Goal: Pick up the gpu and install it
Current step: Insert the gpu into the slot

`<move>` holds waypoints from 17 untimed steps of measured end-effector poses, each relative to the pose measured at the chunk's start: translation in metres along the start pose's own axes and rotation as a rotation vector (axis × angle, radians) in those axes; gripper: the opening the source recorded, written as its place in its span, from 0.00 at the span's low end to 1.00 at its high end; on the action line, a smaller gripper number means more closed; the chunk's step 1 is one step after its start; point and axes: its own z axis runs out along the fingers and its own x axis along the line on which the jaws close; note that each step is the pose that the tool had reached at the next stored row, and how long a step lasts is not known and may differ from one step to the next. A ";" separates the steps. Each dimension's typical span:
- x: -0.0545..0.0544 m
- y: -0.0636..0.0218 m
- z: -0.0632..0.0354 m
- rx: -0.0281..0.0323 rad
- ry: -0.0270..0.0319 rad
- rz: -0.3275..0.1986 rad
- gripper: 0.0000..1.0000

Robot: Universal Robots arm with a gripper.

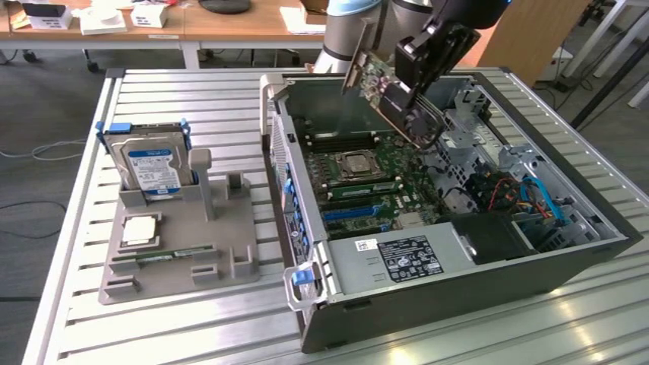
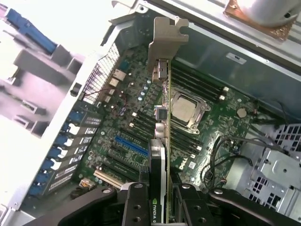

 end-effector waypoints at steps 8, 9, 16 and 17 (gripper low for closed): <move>0.000 -0.0001 0.0010 0.0029 0.0227 -0.142 0.27; 0.000 -0.0002 0.0011 0.0032 0.0255 -0.160 0.27; 0.000 -0.0003 0.0022 0.0059 0.0456 -0.286 0.27; 0.000 -0.0004 0.0024 0.0062 0.0484 -0.304 0.27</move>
